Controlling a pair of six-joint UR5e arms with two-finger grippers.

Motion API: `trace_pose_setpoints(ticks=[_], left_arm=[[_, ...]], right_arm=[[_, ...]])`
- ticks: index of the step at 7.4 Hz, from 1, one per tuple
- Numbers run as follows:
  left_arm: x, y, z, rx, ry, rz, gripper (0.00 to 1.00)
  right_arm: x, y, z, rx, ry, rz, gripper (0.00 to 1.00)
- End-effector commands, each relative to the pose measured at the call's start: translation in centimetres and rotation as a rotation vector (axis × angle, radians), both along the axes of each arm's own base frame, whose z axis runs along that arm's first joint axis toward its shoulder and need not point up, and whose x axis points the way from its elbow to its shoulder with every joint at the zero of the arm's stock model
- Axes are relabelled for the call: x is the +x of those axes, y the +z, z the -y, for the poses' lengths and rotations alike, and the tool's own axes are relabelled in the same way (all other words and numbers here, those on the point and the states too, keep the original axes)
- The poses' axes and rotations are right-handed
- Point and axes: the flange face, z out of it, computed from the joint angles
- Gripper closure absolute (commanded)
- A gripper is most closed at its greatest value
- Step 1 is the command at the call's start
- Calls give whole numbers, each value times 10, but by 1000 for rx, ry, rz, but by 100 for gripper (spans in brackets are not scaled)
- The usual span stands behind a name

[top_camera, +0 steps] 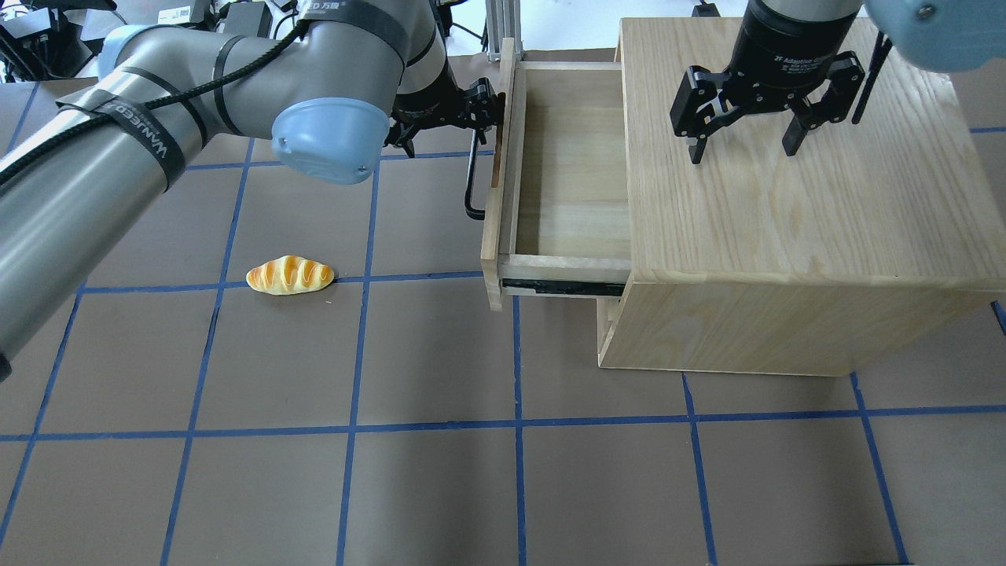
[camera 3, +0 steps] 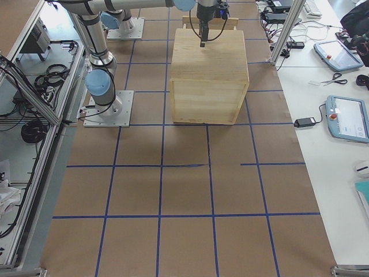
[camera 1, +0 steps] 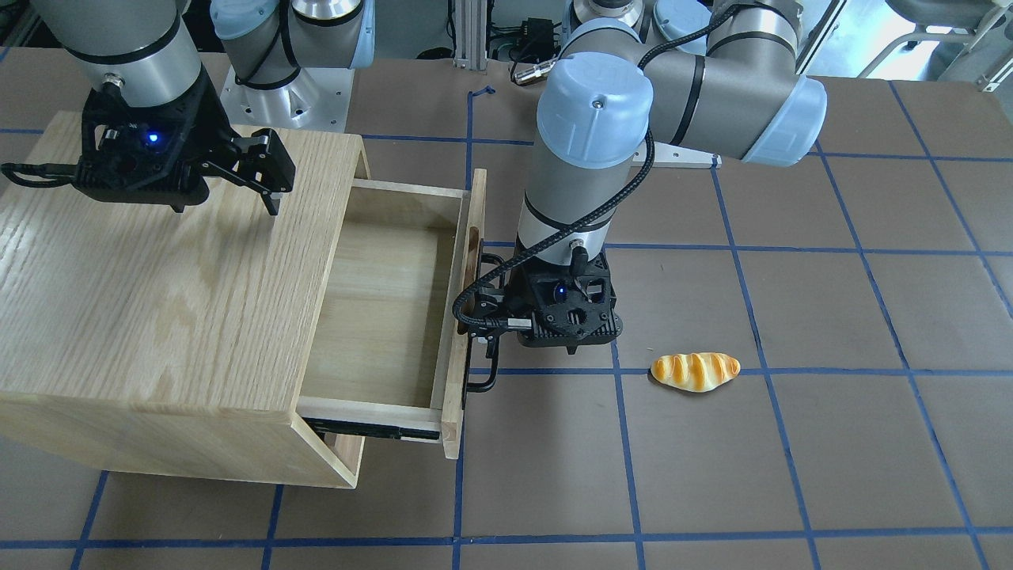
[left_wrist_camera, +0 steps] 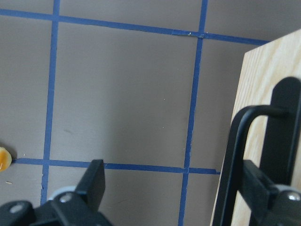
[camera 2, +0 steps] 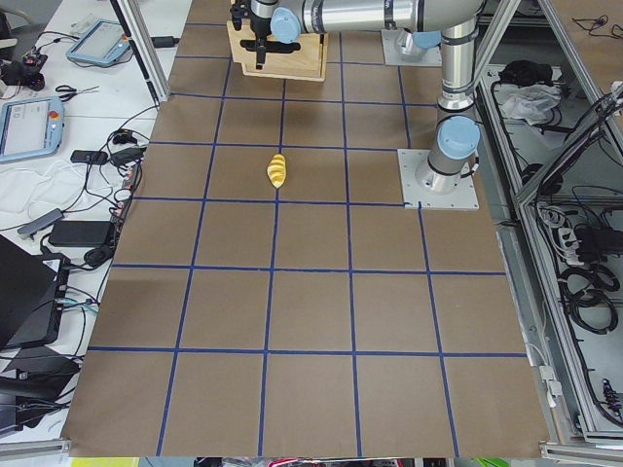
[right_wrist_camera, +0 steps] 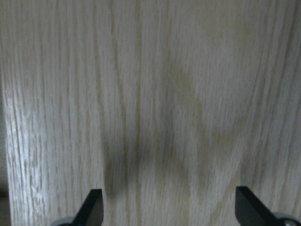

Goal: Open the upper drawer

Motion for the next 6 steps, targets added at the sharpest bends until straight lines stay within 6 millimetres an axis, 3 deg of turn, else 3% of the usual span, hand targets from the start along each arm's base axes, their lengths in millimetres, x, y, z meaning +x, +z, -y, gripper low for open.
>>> trace_pose_setpoints(ticks=[1,3,4,6], left_arm=[[2,21,-11,12,9,3,0],[10,47,-25,50,2,34,0],[29,61,-25,29,29,117,0],[83,69,-16,44,47,106,0]], right_arm=[[0,0,0,0,0,0,0],[0,0,0,0,0,0,0],[0,0,0,0,0,0,0],[0,0,0,0,1,0,0]])
